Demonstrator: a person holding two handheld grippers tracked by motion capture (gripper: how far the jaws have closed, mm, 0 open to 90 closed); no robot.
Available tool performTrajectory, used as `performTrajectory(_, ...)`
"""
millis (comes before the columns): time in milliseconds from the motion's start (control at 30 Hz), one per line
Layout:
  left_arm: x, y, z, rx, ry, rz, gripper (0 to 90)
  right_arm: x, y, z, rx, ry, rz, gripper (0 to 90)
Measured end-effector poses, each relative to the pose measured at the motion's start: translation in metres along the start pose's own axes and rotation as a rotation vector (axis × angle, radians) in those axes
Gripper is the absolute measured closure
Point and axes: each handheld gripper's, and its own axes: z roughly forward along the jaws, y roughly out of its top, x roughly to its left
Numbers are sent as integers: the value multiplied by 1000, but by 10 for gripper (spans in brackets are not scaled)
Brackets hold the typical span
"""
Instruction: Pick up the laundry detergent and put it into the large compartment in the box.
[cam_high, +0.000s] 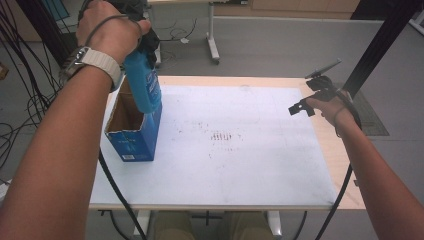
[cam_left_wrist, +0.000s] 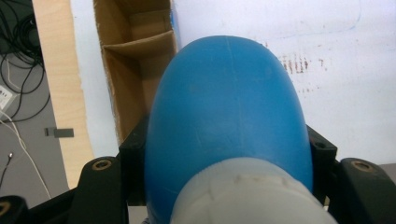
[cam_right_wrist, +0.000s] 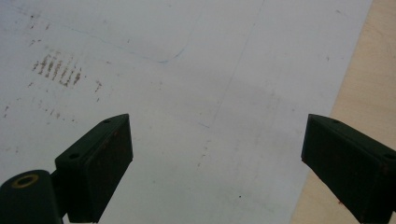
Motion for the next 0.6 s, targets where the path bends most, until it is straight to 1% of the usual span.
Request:
performTrajectory(100, 3, 0, 0, -4, 4, -6, 379, -1, -1, 0, 1, 0, 2, 87)
performTrajectory(233, 9, 0, 0, -7, -3, -22, 379, -1, -1, 1, 3, 1, 4, 87)
performTrajectory(367, 14, 0, 0, -10, 4, -38, 379, 0, -1, 2, 6, -1, 1, 87)
performTrajectory(600, 25, 2, 5, -8, 10, -51, 379, 0, -2, 2, 4, -3, 5, 87)
